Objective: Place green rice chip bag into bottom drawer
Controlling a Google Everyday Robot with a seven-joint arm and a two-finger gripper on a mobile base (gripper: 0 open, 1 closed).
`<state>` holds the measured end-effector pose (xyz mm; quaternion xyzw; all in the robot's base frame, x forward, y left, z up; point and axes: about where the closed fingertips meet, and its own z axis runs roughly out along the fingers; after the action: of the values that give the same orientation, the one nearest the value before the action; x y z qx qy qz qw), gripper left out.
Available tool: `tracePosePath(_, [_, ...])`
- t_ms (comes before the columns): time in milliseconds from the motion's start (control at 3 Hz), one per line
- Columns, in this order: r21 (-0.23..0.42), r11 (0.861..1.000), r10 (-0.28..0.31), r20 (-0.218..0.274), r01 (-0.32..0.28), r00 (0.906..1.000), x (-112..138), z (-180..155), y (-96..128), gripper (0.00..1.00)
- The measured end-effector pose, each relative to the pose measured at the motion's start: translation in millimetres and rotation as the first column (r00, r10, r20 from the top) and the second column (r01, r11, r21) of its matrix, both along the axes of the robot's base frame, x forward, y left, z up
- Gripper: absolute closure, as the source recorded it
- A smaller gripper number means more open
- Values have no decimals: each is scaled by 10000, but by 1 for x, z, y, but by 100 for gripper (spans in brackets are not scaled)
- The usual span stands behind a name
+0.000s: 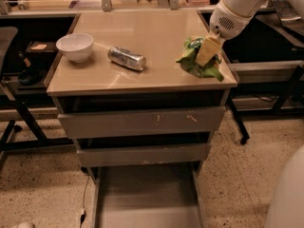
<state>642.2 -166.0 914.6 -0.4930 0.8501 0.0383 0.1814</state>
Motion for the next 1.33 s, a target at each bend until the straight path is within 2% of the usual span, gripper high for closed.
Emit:
tracePosePath(333, [-2,10000,-4,-5,4,10000,0,0,0,100])
tracePosePath(667, [377,9991,-196,-146,202,9997,-11,-11,1,100])
tracePosePath(1000, [1075,9902,-852,-423,893,9955,-38,-32,1,100])
tracePosePath(1333, [1517,9789,-1239,-911,1367,9881,-62,-62,2,100])
